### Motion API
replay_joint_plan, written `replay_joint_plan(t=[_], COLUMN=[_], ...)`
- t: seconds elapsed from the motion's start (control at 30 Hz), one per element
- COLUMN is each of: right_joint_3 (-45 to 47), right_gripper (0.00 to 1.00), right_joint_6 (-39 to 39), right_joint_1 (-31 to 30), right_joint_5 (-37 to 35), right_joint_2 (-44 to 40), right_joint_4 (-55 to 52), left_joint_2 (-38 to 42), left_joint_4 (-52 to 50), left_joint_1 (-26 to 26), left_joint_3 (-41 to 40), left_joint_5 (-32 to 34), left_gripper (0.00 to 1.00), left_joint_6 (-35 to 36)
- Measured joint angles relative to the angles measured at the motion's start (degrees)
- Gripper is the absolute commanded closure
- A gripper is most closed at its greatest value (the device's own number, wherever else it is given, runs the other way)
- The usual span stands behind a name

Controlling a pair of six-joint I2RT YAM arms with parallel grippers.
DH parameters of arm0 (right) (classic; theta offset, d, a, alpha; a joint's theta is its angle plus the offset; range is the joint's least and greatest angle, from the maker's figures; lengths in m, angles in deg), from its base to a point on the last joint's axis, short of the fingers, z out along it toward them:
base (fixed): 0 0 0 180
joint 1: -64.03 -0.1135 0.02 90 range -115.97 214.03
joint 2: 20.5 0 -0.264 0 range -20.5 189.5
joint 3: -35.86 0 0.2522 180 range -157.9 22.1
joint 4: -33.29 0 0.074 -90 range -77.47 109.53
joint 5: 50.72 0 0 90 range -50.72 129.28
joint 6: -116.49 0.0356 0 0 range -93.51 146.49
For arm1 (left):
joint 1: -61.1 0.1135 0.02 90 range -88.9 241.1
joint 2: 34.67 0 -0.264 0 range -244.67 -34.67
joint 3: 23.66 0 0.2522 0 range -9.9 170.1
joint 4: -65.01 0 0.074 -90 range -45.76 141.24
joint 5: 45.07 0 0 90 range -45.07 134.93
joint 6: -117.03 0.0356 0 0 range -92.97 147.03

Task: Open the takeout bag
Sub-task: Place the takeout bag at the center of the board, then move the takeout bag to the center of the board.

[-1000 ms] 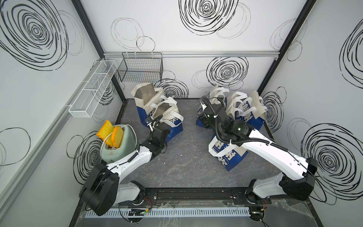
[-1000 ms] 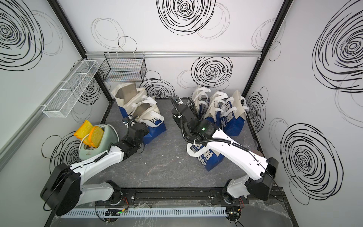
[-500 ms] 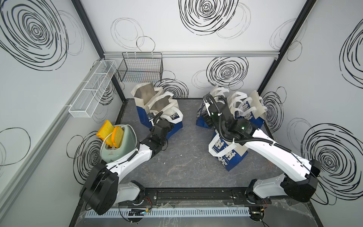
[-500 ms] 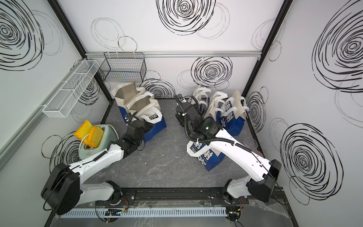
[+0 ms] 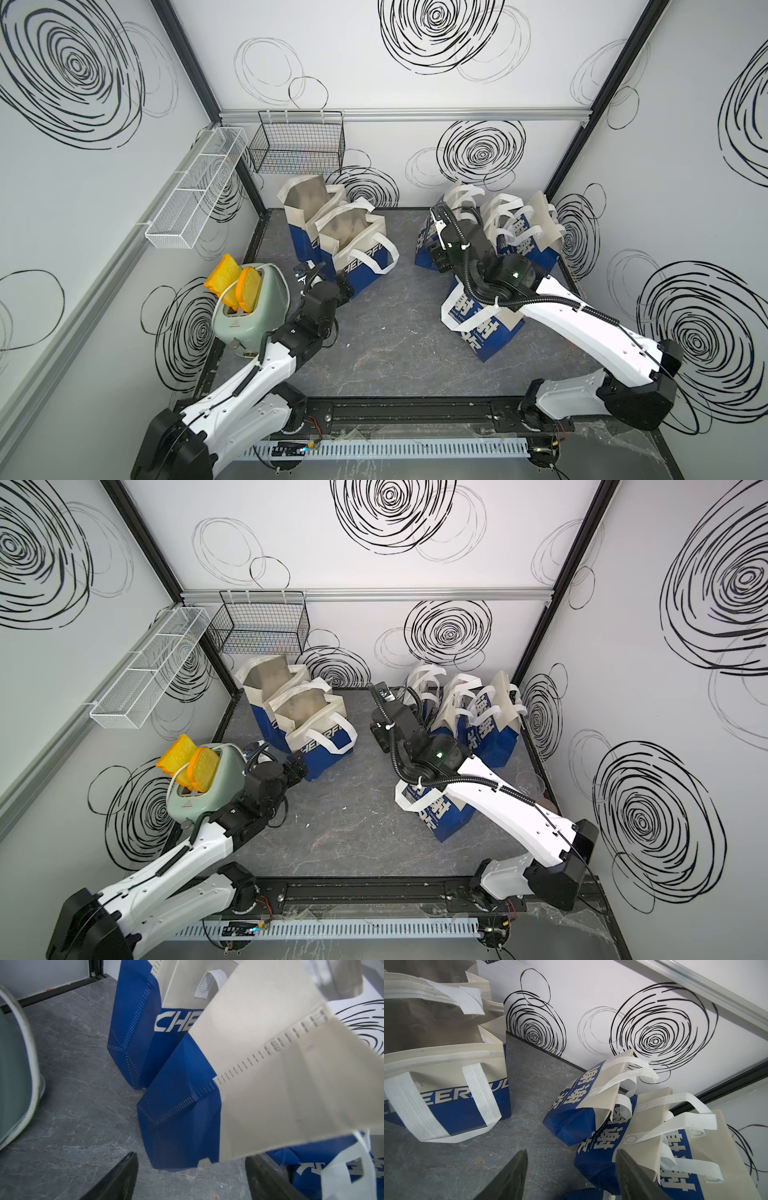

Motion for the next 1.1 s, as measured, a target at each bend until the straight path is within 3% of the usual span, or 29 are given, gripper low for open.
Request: replay_joint_plan(t=[0.33, 0.53, 0.63, 0.77, 0.9, 1.1], right_joint_3=[-0.9, 0.9, 0.9, 1.0, 1.8, 5.4], right_gripper=[0.30, 0.30, 0.31, 0.31, 0.31, 0.32], right_joint_6=[8.3, 12.9, 13.7, 13.9, 12.8, 9.3], right_joint_1=[1.0, 4.0, 6.4, 10.6, 15.2, 18.7], right_joint_5=[0.0, -0.7, -3.2, -7.4, -8.6, -7.9], right_joint_2=[-1.3, -3.0, -4.9, -8.5, -13.3, -18.9], right_joint_4=[-7.8, -9.7, -10.6, -11.1, -10.9, -9.3], left_joint_2=[14.0, 23.8, 24.9, 17.6, 1.3, -19.4], left_joint_4=[-10.2, -16.4, -16.2, -14.2, -8.2, 6.2], left_joint_1=[-2.2, -6.6, -10.4, -17.6, -25.2, -25.1], left_joint_3=[-4.6, -5.0, -4.7, -0.9, 9.3, 22.9], left_joint_5=[-2.4, -4.5, -5.9, -5.8, -5.1, -8.9], left_gripper=[0.25, 0.33, 0.34, 0.32, 0.28, 0.29], left_joint_6=[-0.4, 1.4, 3.2, 7.7, 14.0, 17.0])
